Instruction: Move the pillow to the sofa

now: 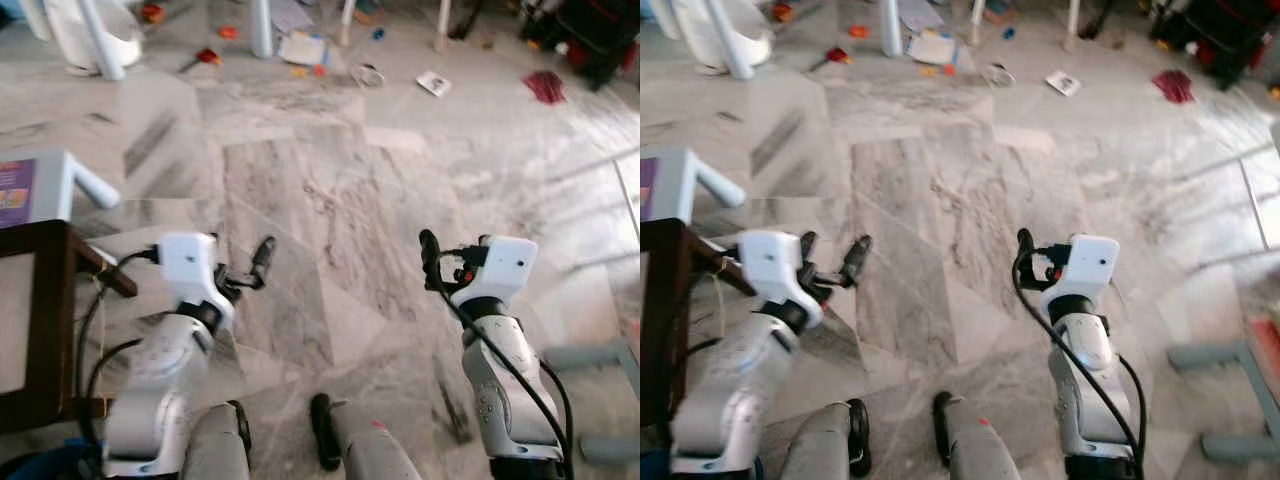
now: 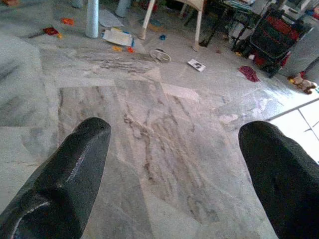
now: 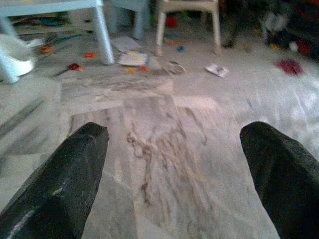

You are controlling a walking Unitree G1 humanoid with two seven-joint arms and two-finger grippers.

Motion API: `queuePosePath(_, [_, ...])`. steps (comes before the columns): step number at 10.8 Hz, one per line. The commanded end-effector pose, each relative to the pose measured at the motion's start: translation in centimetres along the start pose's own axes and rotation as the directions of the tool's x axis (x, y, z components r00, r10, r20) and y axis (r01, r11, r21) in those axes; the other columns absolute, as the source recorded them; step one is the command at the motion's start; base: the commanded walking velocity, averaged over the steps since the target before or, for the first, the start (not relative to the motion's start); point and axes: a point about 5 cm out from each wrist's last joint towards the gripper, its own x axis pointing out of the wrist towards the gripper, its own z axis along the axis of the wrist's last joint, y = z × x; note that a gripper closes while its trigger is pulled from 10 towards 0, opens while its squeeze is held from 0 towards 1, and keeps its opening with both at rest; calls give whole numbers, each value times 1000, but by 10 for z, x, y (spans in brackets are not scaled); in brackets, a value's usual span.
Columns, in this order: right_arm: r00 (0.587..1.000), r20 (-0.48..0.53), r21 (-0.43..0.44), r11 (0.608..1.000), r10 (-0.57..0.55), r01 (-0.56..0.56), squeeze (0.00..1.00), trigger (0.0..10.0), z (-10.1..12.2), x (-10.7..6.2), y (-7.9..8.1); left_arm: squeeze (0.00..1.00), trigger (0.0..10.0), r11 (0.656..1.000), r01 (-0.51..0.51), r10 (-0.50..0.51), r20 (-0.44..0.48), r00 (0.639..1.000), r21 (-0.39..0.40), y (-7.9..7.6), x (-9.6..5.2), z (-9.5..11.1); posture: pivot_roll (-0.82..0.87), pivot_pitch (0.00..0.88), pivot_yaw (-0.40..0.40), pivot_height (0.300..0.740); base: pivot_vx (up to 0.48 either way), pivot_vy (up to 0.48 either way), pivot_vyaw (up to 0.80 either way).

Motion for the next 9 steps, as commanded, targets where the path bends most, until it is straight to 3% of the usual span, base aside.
queuePosePath(1, [1000, -11, -9, 1000, -1, 1, 0, 10000, -6, -1, -2, 0, 10000, 1000, -17, 17, -20, 1000, 13, 3, 1, -7, 35, 130, -56, 740, 0, 0, 0])
queuePosePath(3, [999, 27, -48, 999, 24, -23, 0, 10000, -3, 3, -6, 0, 10000, 999, -26, 26, 14, 1000, 47, 9, 8, 1, 60, 91, -34, 740, 0, 0, 0])
queuePosePath(5, [999, -34, -76, 997, -23, 20, 0, 10000, -26, -18, -17, 0, 10000, 994, -83, 84, -9, 996, 72, 20, -7, -15, 52, 66, -40, 740, 0, 0, 0])
queuePosePath(7, [997, -74, -108, 994, 25, -33, 0, 10000, -38, -34, -15, 0, 10000, 991, -92, 97, -53, 994, 99, 23, -17, -30, 46, 41, -45, 740, 0, 0, 0])
queuePosePath(9, [995, -100, -113, 994, 3, -14, 0, 10000, -43, -40, -18, 0, 10000, 995, -42, 50, -83, 995, 95, 17, -23, -39, 33, 30, -47, 740, 0, 0, 0])
